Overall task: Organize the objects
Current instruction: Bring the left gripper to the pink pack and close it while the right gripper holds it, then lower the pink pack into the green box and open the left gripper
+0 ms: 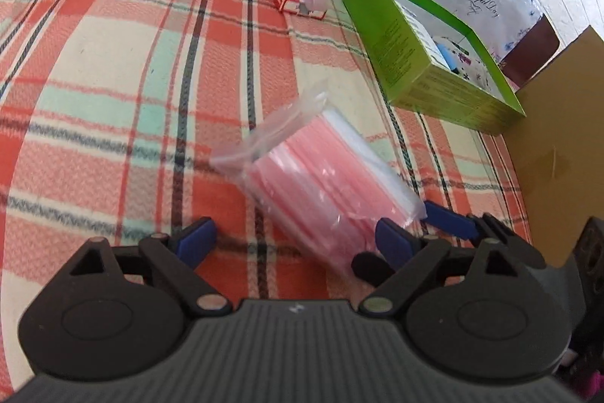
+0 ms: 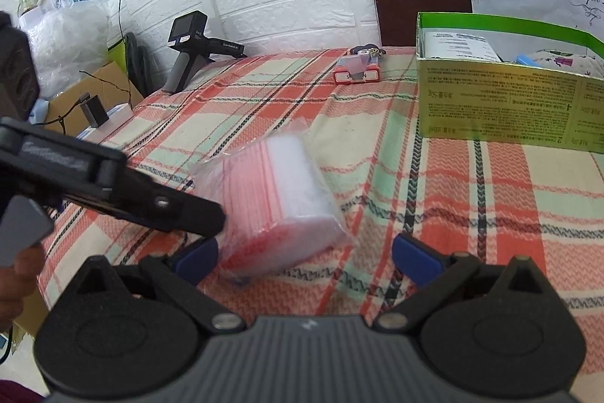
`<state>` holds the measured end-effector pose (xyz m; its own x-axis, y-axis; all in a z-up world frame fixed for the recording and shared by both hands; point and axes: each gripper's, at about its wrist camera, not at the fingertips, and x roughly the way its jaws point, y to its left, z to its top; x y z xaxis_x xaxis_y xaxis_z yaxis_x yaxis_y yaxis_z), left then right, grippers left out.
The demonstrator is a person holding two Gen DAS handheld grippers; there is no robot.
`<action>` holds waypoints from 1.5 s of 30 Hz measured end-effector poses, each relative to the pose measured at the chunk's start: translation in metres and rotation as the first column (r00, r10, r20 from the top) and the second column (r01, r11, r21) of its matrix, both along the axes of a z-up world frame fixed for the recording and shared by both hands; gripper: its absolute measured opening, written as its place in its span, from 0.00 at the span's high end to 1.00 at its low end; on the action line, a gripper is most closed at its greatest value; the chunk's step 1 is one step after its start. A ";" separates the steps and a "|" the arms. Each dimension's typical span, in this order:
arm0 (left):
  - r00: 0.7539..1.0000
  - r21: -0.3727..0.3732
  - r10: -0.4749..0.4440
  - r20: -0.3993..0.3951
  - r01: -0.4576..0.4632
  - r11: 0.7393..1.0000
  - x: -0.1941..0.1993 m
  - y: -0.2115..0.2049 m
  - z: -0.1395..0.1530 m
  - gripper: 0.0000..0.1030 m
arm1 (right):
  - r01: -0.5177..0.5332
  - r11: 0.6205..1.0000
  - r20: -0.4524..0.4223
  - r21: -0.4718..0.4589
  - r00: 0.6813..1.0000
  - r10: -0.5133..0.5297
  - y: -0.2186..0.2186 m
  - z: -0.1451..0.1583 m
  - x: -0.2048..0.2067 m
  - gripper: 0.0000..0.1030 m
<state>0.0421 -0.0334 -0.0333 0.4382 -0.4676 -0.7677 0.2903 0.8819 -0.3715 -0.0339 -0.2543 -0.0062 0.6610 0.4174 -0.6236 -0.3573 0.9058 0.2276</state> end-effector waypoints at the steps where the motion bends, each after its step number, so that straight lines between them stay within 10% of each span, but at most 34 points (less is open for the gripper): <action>1: 1.000 0.000 -0.014 0.012 0.014 1.000 0.002 -0.005 0.001 0.13 | -0.003 1.000 -0.003 0.003 1.000 0.003 0.001 0.001 -0.001 0.02; 13: 0.999 -0.022 -0.005 0.031 0.006 1.000 0.005 0.004 0.003 0.21 | -0.061 0.998 0.017 -0.036 0.998 0.062 0.019 0.000 -0.004 0.02; 15: 0.998 -0.015 -0.022 0.053 0.023 1.000 0.002 -0.001 0.004 0.47 | -0.074 0.994 0.046 -0.082 0.996 0.078 0.030 0.001 -0.007 0.17; 20: 0.994 -0.017 -0.056 0.092 0.057 0.998 0.004 -0.018 0.032 0.69 | -0.028 0.998 0.129 -0.061 0.991 0.036 0.021 0.014 -0.012 0.46; 27: 0.943 -0.027 -0.185 0.278 0.200 0.980 0.018 -0.081 0.099 0.69 | 0.170 0.985 0.383 -0.040 0.913 -0.143 -0.024 0.060 -0.012 0.46; 35: 0.882 0.039 -0.308 0.358 0.316 0.948 0.058 -0.193 0.114 0.69 | 0.374 0.927 0.422 0.027 0.836 -0.350 -0.103 0.070 0.038 0.46; 38: 0.852 0.124 -0.314 0.419 0.289 0.949 0.078 -0.226 0.108 0.46 | 0.423 0.906 0.404 0.015 0.826 -0.392 -0.120 0.064 0.083 0.34; 41: 0.857 0.254 -0.280 0.434 0.182 0.950 0.095 -0.246 0.091 0.45 | 0.479 0.873 0.369 -0.090 0.830 -0.417 -0.123 0.049 0.123 0.25; 45: 0.868 0.229 -0.264 0.421 0.180 0.957 0.086 -0.220 0.083 0.44 | 0.471 0.882 0.414 -0.026 0.808 -0.419 -0.124 0.043 0.086 0.21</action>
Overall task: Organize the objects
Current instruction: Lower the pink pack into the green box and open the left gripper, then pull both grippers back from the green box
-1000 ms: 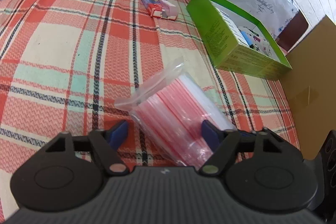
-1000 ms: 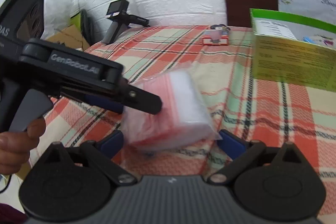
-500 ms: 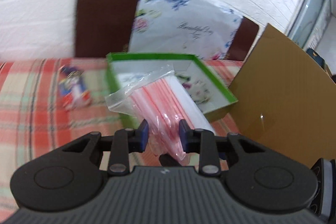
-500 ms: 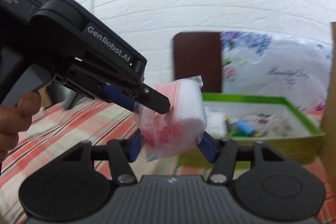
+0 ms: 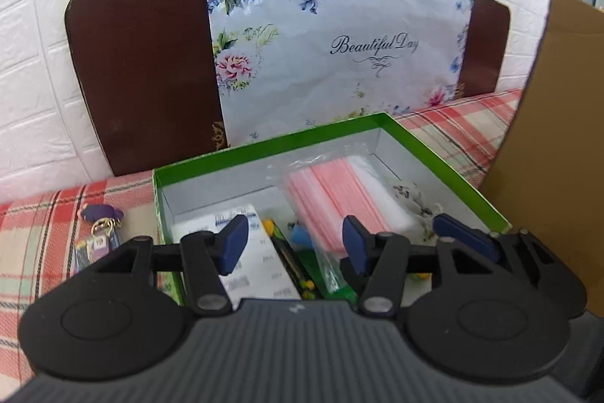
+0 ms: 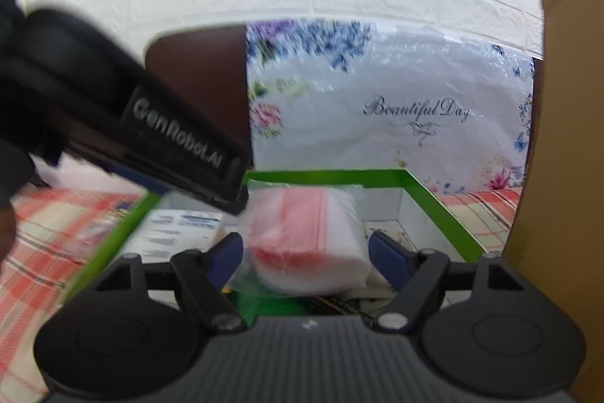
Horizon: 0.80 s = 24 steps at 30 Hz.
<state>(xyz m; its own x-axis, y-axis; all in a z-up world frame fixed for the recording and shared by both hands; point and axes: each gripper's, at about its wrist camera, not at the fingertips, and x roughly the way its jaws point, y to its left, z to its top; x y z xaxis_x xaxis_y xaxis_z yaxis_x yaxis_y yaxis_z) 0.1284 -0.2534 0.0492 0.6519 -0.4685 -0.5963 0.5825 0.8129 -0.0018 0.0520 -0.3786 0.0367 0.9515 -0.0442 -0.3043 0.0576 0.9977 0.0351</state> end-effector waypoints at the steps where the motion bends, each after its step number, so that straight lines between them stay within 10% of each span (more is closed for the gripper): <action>1: 1.000 0.013 0.003 0.019 -0.003 1.000 -0.006 0.005 -0.002 0.44 | 0.004 1.000 0.019 -0.007 1.000 -0.004 0.003 -0.001 -0.012 0.21; 24: 0.986 0.101 0.168 -0.014 -0.166 0.981 -0.068 0.107 -0.025 0.38 | -0.144 0.989 -0.142 0.017 0.979 0.145 0.075 -0.017 -0.102 0.19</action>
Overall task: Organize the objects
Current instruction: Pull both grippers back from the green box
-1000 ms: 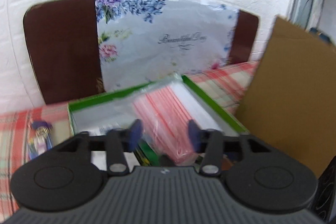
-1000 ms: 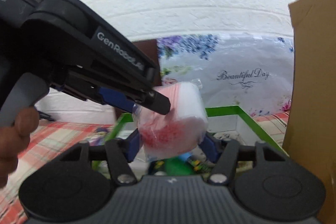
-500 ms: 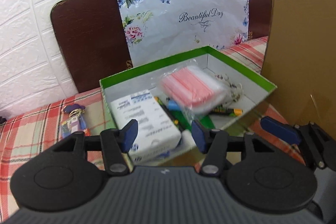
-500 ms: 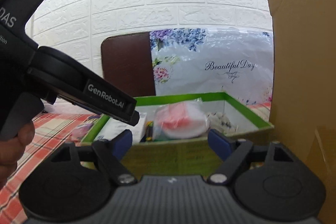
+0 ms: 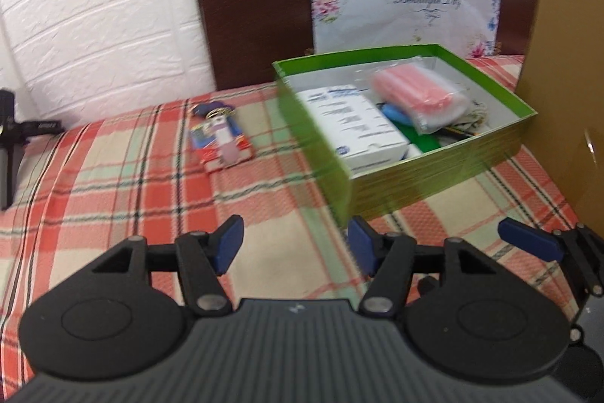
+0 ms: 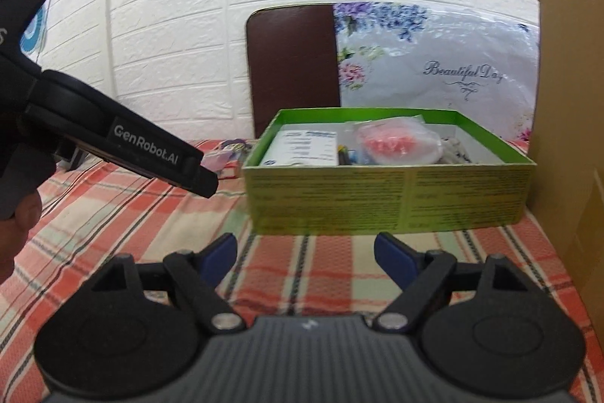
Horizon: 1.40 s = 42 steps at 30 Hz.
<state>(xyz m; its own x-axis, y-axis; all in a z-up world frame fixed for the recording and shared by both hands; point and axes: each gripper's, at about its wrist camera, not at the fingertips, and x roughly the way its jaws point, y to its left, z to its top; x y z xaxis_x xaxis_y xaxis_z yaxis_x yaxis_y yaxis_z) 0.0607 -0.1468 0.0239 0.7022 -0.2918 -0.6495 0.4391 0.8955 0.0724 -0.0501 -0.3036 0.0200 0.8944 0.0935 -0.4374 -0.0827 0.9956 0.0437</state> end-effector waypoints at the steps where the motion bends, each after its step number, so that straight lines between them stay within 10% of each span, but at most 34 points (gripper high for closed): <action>1: 1.000 0.000 0.013 -0.005 -0.013 1.000 0.002 0.006 -0.002 0.38 | -0.009 1.000 -0.004 -0.004 1.000 0.009 0.004 0.000 0.000 0.19; 28: 0.949 0.015 0.312 0.052 -0.313 0.949 0.069 0.159 -0.060 0.25 | -0.284 0.953 -0.207 -0.105 0.944 0.258 0.124 -0.030 0.043 0.17; 42: 0.941 -0.119 0.329 0.079 -0.319 0.940 0.090 0.184 -0.075 0.08 | -0.210 0.970 -0.200 -0.125 0.963 0.182 0.144 -0.034 0.130 0.13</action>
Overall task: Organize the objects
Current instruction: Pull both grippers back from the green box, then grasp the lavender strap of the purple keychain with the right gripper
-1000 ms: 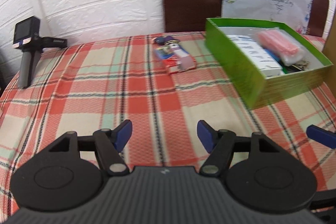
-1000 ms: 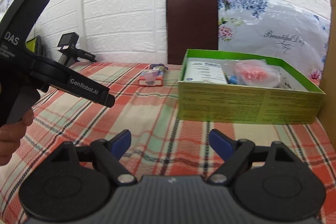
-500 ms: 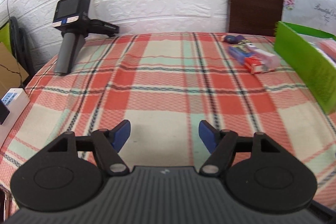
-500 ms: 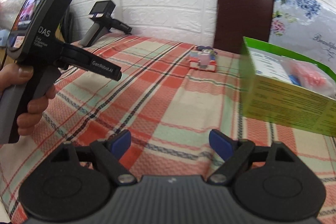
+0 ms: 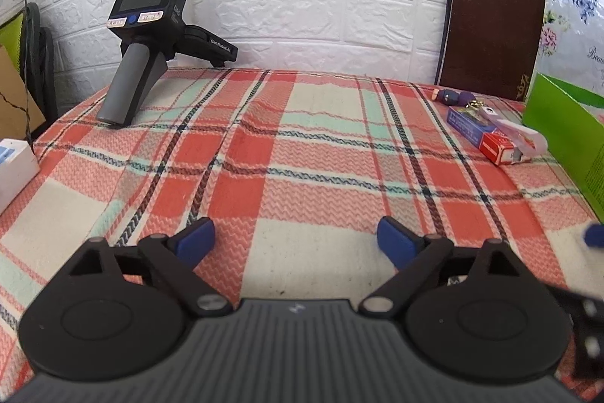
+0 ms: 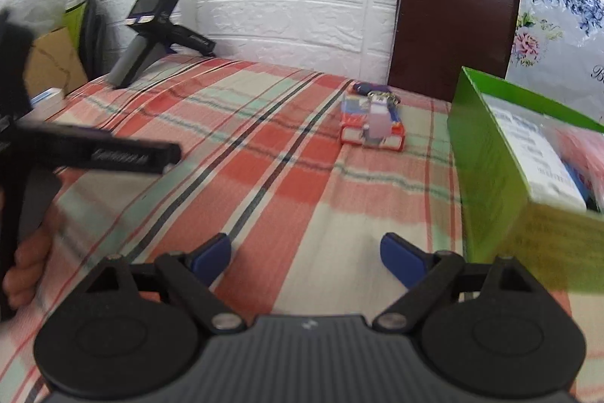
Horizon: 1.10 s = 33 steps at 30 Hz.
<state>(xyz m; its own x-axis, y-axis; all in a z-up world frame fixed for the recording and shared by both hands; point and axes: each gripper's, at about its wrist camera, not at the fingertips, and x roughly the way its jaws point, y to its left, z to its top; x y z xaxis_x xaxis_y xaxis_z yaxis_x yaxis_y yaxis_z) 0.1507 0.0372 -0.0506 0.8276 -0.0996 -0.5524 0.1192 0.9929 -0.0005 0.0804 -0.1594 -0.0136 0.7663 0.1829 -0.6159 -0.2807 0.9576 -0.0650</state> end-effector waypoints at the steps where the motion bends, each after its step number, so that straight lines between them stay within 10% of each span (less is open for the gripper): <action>1: 1.000 -0.009 -0.003 0.002 0.003 1.000 -0.001 0.001 0.000 0.08 | 0.007 1.000 0.009 -0.007 1.000 -0.007 0.001 0.000 0.009 0.13; 12: 1.000 -0.045 -0.009 -0.006 0.009 0.999 0.002 0.005 -0.001 0.06 | 0.090 0.995 0.056 -0.049 0.995 -0.087 0.013 -0.002 0.103 0.12; 20: 1.000 -0.047 -0.007 -0.009 0.007 0.999 0.002 0.005 -0.002 0.05 | 0.054 0.997 0.176 0.050 0.983 -0.062 -0.001 0.010 0.069 0.14; 27: 1.000 -0.048 -0.005 -0.014 0.004 0.999 0.003 0.006 -0.002 0.03 | 0.108 0.987 0.079 0.122 0.990 -0.118 -0.015 0.010 0.086 0.65; 32: 1.000 -0.053 -0.002 -0.020 0.001 0.999 0.003 0.006 -0.003 0.02 | 0.060 0.989 0.083 0.137 0.994 -0.072 -0.022 0.013 0.038 0.66; 33: 1.000 -0.053 -0.002 -0.021 0.000 0.999 0.003 0.006 -0.003 0.02 | 0.032 0.989 0.070 0.145 0.997 -0.043 -0.025 0.013 0.023 0.83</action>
